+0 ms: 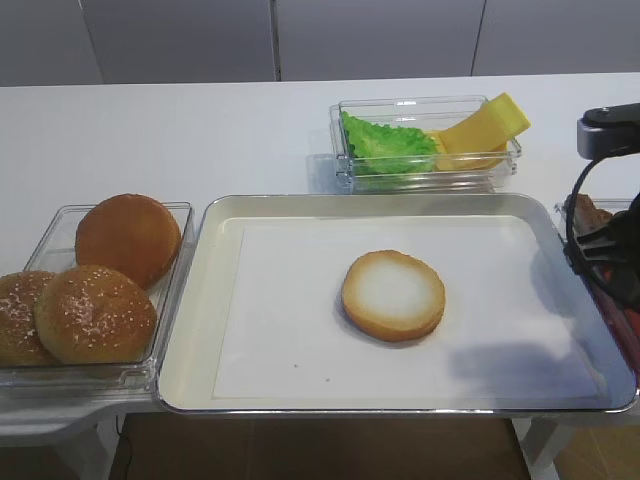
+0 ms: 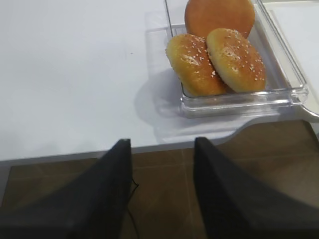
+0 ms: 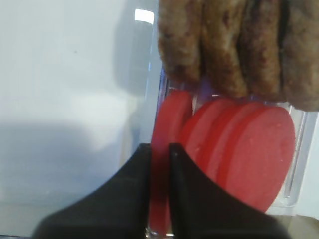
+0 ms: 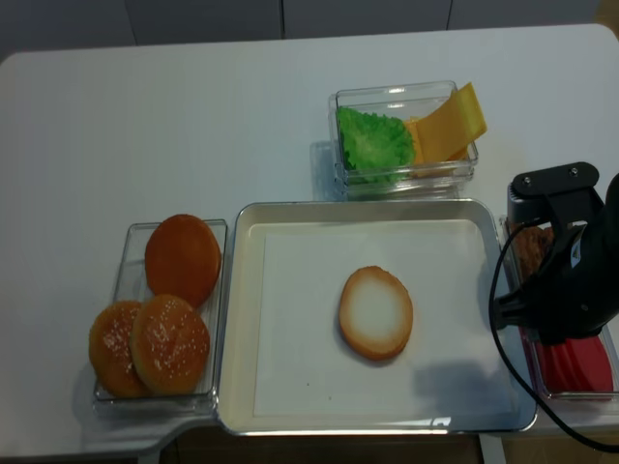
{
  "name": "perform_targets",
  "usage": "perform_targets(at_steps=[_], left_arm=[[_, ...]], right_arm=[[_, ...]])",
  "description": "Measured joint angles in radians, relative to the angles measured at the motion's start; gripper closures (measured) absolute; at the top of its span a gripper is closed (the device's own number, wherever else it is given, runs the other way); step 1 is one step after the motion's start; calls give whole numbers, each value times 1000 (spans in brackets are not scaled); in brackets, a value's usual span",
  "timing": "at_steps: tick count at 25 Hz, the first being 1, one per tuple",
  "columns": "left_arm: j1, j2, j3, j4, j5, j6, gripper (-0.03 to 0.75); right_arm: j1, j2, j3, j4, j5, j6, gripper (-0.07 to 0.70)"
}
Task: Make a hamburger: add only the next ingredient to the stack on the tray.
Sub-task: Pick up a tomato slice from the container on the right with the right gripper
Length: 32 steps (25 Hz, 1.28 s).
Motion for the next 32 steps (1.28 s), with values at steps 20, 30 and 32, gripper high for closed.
perform_targets(at_steps=[20,30,32], left_arm=[[0,0,0,0,0,0,414],[0,0,0,0,0,0,414],[0,0,0,0,0,0,414]], right_arm=[[0,-154,-50,20,49,2,568],[44,-202,-262,41,148,-20,568],[85,-198,-299,41,150,-20,568]])
